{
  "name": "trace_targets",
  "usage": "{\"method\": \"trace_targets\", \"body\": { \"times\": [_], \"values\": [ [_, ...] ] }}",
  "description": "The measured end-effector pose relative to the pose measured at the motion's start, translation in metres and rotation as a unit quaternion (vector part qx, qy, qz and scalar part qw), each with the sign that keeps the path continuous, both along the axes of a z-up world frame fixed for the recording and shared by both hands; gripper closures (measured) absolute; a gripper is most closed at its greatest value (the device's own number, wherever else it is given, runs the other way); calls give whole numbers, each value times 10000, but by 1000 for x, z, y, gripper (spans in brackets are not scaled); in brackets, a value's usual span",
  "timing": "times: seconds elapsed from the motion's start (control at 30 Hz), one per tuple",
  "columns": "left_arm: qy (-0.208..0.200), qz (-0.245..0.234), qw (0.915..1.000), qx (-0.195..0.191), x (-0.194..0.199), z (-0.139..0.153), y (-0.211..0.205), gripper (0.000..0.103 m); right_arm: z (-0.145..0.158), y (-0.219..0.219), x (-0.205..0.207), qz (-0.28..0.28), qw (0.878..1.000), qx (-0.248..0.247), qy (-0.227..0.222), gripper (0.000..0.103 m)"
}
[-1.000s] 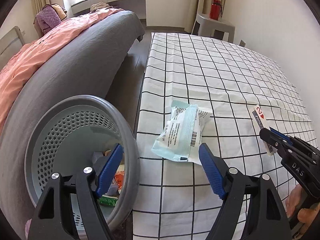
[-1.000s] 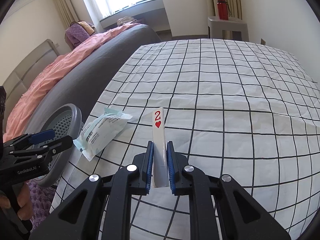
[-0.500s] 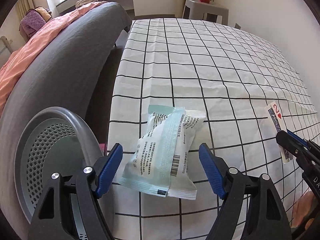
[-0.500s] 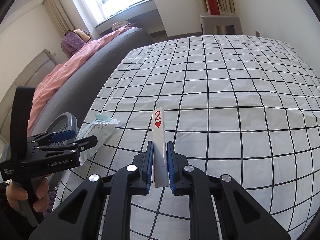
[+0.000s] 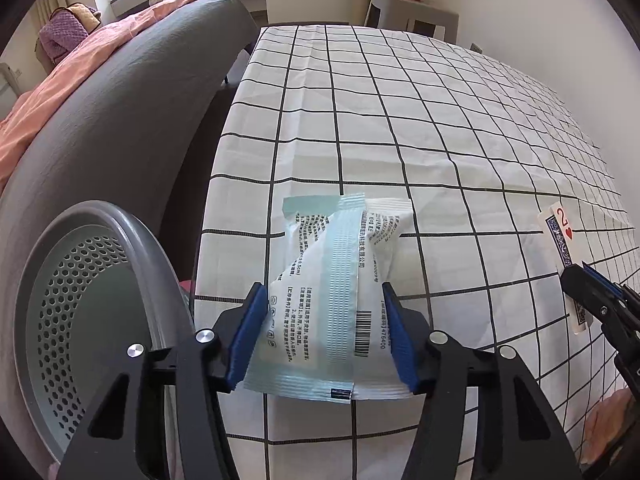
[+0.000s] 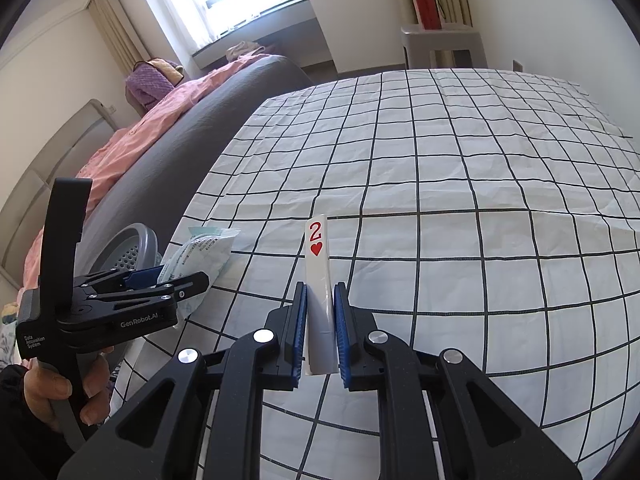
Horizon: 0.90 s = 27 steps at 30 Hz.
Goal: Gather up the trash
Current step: 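Carry the packet and strip over the basket with both grippers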
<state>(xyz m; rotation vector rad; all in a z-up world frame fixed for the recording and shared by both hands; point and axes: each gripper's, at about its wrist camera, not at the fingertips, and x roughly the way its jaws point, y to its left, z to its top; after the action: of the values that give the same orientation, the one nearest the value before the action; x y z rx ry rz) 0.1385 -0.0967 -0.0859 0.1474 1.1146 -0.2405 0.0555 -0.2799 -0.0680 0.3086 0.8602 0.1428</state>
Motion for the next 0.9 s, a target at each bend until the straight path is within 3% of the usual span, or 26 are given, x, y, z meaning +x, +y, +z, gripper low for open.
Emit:
{"method": "trace_targets", "body": {
  "times": [0.53, 0.9],
  "values": [
    [-469, 61, 9988, -87, -59, 37, 8, 49, 13, 13, -13, 94, 9998, -60, -176, 89],
    [-741, 131, 9968, -266, -99, 55, 45, 48, 29, 51, -29, 338, 9988, -211, -273, 89]
  ]
}}
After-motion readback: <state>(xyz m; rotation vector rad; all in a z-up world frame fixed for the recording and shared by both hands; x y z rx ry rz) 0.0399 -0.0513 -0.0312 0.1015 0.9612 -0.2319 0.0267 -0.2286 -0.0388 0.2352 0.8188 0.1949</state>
